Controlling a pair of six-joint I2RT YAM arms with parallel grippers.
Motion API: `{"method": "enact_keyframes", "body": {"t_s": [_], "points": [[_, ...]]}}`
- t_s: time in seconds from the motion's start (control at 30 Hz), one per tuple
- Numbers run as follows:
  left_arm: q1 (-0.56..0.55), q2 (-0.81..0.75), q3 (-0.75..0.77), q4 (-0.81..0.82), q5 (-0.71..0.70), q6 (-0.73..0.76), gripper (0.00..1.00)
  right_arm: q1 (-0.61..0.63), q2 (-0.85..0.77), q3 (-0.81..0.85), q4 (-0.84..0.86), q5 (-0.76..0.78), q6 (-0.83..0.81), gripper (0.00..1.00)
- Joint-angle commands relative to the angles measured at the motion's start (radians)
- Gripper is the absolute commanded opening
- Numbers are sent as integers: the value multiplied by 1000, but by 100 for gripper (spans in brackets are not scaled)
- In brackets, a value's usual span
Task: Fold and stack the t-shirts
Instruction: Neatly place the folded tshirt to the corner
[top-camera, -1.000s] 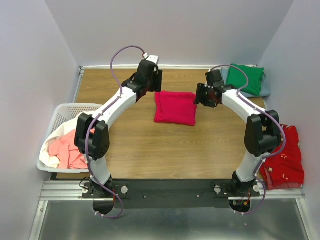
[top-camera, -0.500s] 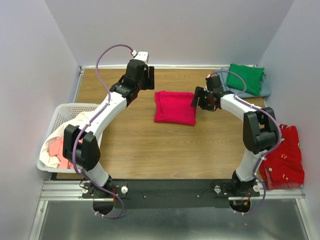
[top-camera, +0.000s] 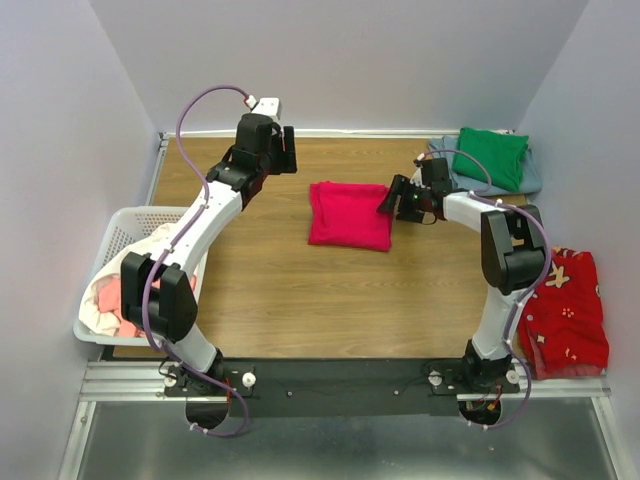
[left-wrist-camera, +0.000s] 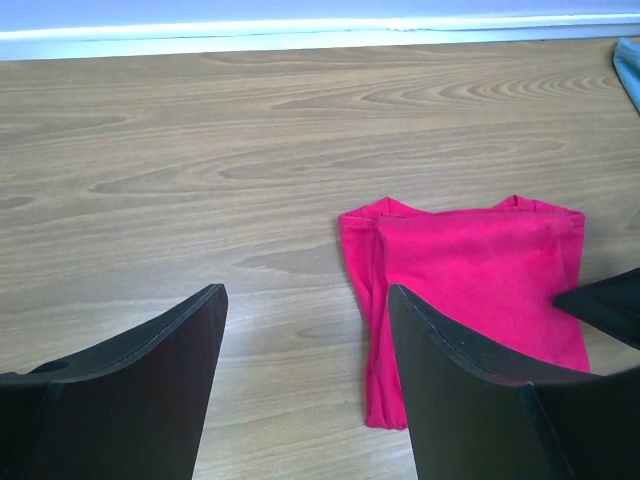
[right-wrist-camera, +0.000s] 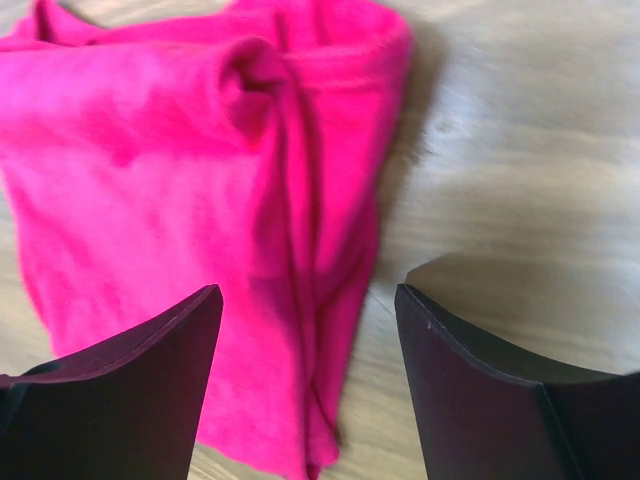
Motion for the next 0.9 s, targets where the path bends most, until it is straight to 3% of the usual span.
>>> {"method": "enact_keyframes", "body": {"t_s": [0.0, 0.27, 0.37, 0.4, 0.43, 0.63, 0.87], "points": [[27, -27, 17, -6, 44, -16, 75, -8, 111, -46, 64, -178, 32, 72], [45, -22, 21, -7, 56, -22, 75, -6, 202, -61, 87, -275, 29, 54], [48, -20, 21, -6, 57, -21, 75, -6, 206, -52, 84, -272, 34, 25], [48, -17, 21, -7, 57, -19, 75, -5, 205, -51, 82, -266, 34, 6], [48, -17, 23, -9, 59, -19, 75, -6, 196, -41, 71, -257, 34, 1], [50, -5, 35, -15, 60, -13, 75, -8, 111, 29, -25, -134, 3, 1], [51, 4, 43, -16, 64, -9, 75, -11, -5, 228, -182, 123, -87, 1]]}}
